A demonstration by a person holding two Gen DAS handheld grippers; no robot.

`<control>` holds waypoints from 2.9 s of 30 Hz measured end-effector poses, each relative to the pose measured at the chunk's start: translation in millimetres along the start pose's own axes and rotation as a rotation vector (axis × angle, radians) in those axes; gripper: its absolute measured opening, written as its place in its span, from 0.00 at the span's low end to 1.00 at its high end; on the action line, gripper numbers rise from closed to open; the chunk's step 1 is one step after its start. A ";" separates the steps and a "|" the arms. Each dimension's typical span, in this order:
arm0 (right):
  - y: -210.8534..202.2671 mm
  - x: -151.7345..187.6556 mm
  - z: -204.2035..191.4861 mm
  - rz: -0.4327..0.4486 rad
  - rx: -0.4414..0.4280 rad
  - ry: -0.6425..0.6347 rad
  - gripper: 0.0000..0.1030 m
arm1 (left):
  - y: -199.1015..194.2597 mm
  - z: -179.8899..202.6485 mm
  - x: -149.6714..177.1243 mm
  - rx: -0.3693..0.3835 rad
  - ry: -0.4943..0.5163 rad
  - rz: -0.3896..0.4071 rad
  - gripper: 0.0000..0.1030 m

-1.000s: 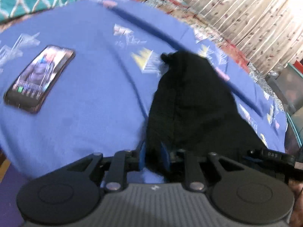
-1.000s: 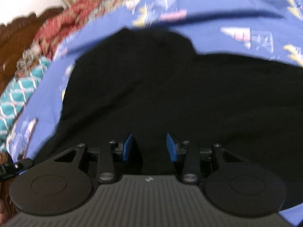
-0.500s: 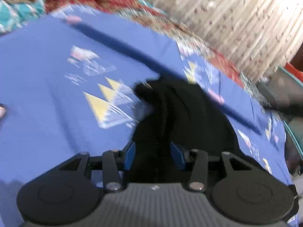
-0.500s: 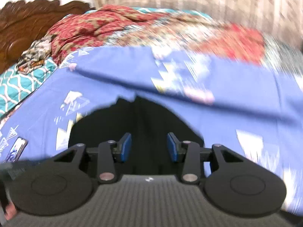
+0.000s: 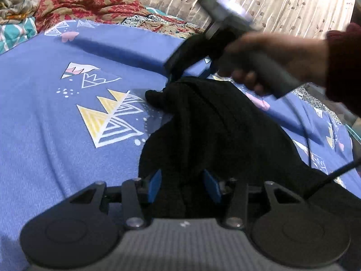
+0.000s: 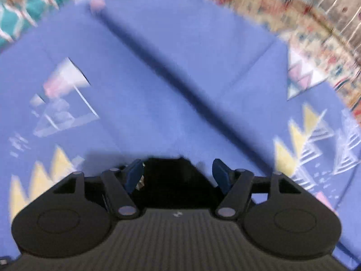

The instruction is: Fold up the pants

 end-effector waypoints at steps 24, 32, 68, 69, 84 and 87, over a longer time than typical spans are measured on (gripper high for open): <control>-318.9 301.2 349.5 0.656 0.252 1.123 0.15 | -51.5 -21.2 -63.2 0.099 -0.032 0.170 0.76; -280.2 441.0 354.0 0.502 0.356 1.412 0.15 | 37.7 -16.9 -91.6 0.144 0.009 -0.061 0.77; -275.5 474.6 362.6 0.513 0.212 1.507 0.29 | -63.6 94.7 -1.0 0.291 0.246 -0.189 0.07; -275.7 474.3 362.3 0.513 0.211 1.506 0.29 | -67.7 88.4 -2.1 0.284 0.219 -0.168 0.06; -273.7 468.2 357.9 0.494 0.212 1.463 0.30 | -126.4 -6.6 -18.8 -0.015 0.108 -0.003 0.47; -277.2 467.9 358.2 0.492 0.202 1.461 0.34 | -137.6 -4.5 -21.0 -0.019 0.118 0.005 0.63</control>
Point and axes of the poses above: each gripper's, at about its wrist camera, not at the fingertips, and y roughly the way its jaws point, z to its right, x to its underside, the point moved 9 cm from there along y, roughly the way its jaws point, and after that the axes turned 14 degrees about y, right-handed, at the moved point
